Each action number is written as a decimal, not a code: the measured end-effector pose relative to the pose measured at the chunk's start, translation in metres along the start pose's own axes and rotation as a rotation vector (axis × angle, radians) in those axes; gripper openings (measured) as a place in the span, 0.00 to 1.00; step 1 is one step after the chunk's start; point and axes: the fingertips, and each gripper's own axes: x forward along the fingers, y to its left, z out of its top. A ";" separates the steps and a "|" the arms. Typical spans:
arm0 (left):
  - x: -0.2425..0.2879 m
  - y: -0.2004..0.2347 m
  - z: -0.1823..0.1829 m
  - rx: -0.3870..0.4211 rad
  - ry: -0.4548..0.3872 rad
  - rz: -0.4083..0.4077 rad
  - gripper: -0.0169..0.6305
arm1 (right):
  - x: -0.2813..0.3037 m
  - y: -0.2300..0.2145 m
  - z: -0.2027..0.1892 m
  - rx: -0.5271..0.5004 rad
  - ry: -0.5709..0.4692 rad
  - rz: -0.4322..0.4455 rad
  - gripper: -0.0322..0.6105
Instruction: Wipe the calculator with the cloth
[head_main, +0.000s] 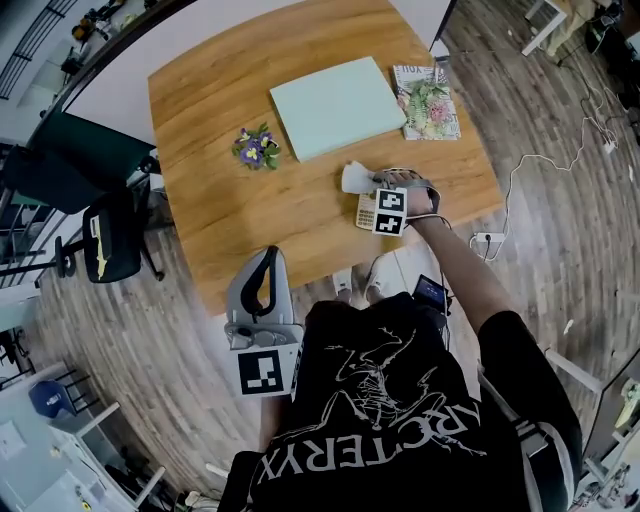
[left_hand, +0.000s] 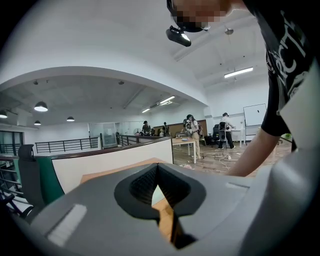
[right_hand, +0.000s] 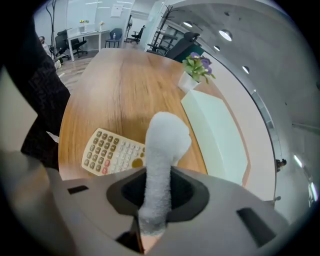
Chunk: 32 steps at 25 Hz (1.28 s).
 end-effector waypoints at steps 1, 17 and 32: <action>0.000 0.000 0.000 -0.001 -0.001 0.001 0.03 | 0.000 0.000 0.001 0.005 -0.002 0.003 0.20; 0.008 -0.016 0.005 -0.002 -0.030 -0.050 0.03 | -0.034 0.085 0.042 -0.075 -0.088 0.080 0.20; 0.004 -0.012 0.001 -0.003 -0.046 -0.090 0.03 | -0.081 0.149 0.076 0.136 -0.222 0.141 0.20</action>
